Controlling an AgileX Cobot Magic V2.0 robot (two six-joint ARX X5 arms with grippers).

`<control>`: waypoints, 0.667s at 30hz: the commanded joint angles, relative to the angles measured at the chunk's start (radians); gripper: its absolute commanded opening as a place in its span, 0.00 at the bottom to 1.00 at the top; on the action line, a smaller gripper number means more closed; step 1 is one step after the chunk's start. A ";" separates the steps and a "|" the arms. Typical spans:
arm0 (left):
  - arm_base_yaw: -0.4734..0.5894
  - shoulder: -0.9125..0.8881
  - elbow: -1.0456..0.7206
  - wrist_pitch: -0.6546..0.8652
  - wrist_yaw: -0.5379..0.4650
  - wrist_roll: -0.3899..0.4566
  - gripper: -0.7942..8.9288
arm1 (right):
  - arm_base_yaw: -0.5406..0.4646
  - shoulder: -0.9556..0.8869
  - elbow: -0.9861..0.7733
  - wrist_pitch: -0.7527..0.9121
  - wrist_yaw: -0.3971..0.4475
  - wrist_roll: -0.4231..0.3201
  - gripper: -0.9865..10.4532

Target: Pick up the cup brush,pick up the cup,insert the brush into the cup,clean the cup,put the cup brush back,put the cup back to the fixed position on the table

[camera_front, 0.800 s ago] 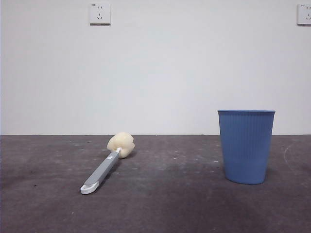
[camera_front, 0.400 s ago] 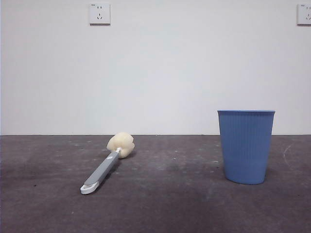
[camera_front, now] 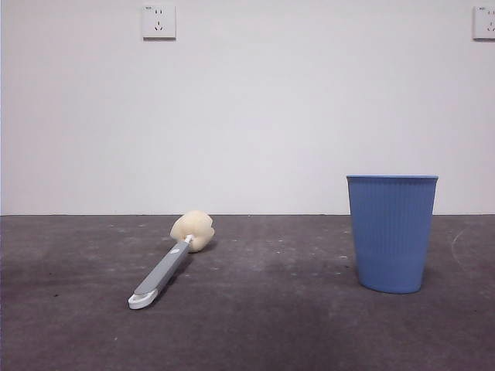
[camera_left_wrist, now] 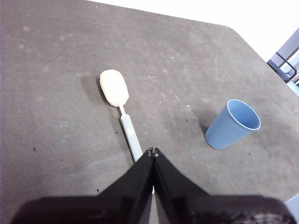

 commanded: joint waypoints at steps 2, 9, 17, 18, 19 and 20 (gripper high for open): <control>-0.003 -0.002 0.001 0.002 0.009 0.008 0.24 | 0.000 0.001 0.002 0.005 0.005 -0.010 0.34; -0.003 -0.002 0.001 0.002 0.033 0.000 0.79 | 0.000 0.001 0.002 0.004 0.006 -0.010 0.64; -0.016 0.018 0.001 -0.033 0.043 0.000 0.79 | 0.000 0.001 0.002 0.004 0.005 -0.010 0.64; -0.024 0.029 0.001 -0.039 0.043 0.000 0.79 | 0.000 0.001 0.002 0.004 0.005 -0.010 0.64; -0.035 0.040 0.001 -0.041 0.042 0.000 0.79 | 0.000 0.001 0.002 0.004 0.005 -0.010 0.64; -0.048 0.054 0.001 -0.041 0.042 0.000 0.79 | 0.000 0.001 0.002 0.004 0.005 -0.010 0.64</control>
